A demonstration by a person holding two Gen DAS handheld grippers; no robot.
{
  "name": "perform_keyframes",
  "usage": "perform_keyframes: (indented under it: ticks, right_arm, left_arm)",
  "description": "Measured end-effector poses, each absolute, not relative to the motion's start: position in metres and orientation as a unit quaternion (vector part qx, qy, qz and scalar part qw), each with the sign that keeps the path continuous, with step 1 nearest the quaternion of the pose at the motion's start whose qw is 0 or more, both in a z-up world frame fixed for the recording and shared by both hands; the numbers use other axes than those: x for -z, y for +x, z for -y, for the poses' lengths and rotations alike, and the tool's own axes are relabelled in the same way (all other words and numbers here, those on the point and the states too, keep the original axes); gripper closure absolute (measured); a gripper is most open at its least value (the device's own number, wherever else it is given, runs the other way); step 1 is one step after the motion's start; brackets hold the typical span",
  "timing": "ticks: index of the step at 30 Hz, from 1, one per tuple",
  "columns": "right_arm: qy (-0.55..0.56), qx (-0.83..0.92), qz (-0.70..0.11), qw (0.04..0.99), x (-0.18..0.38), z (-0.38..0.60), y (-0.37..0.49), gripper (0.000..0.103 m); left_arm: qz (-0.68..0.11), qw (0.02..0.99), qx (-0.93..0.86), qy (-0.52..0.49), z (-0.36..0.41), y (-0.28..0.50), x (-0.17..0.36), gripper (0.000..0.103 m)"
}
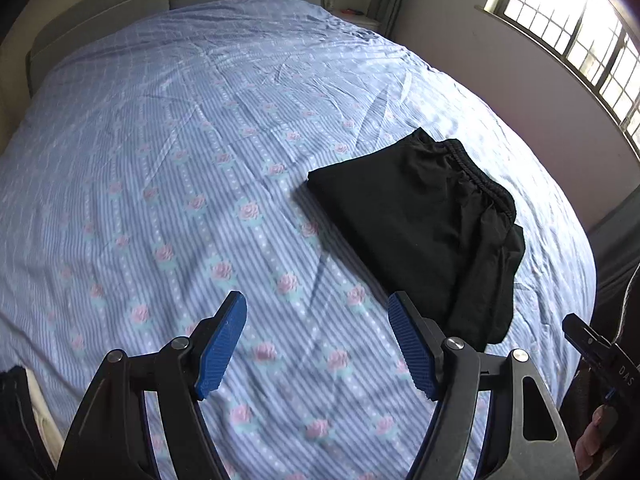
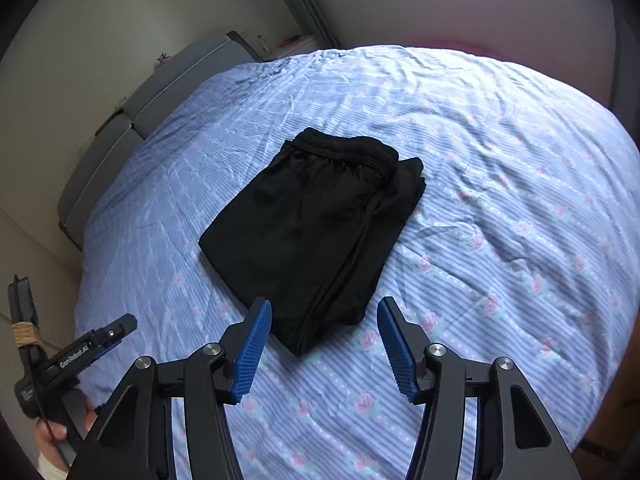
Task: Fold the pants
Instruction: 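Lower the right tool and close it on the edge of the folded shorts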
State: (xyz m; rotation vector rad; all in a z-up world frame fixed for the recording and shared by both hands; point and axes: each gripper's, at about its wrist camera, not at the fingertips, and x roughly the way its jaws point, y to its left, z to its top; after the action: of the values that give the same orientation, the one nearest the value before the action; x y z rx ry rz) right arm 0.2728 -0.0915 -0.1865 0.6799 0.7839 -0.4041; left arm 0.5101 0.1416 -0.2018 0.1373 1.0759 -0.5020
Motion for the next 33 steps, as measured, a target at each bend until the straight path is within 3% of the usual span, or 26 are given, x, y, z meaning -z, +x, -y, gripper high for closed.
perform_keyframes:
  ticks: [17, 18, 19, 20, 23, 30, 31, 33]
  right_arm:
    - [0.344, 0.202, -0.397, 0.826, 0.286, 0.135, 0.358, 0.057]
    - [0.344, 0.196, -0.401, 0.826, 0.288, 0.135, 0.362, 0.062]
    - [0.343, 0.19, -0.404, 0.826, 0.29, 0.135, 0.364, 0.08]
    - [0.337, 0.187, -0.41, 0.827, 0.292, 0.135, 0.365, 0.09]
    - [0.297, 0.205, -0.42, 0.833, 0.294, 0.131, 0.359, 0.098]
    - [0.295, 0.262, -0.432, 0.811, 0.305, 0.142, 0.325, 0.1]
    - [0.299, 0.272, -0.424, 0.811, 0.302, 0.142, 0.318, 0.097]
    - [0.315, 0.271, -0.409, 0.812, 0.293, 0.137, 0.307, 0.074]
  left_arm:
    - [-0.532, 0.812, 0.232, 0.061, -0.094, 0.581, 0.279, 0.03]
    - [-0.533, 0.812, 0.232, 0.059, -0.093, 0.583, 0.28, 0.03]
    - [-0.534, 0.811, 0.231, 0.057, -0.091, 0.585, 0.28, 0.03]
    - [-0.534, 0.812, 0.231, 0.056, -0.09, 0.587, 0.28, 0.03]
    - [-0.529, 0.815, 0.231, 0.056, -0.086, 0.591, 0.28, 0.03]
    - [-0.526, 0.814, 0.235, 0.068, -0.078, 0.597, 0.282, 0.03]
    - [-0.524, 0.815, 0.239, 0.066, -0.078, 0.597, 0.281, 0.03]
    - [-0.523, 0.812, 0.252, 0.059, -0.08, 0.596, 0.277, 0.03]
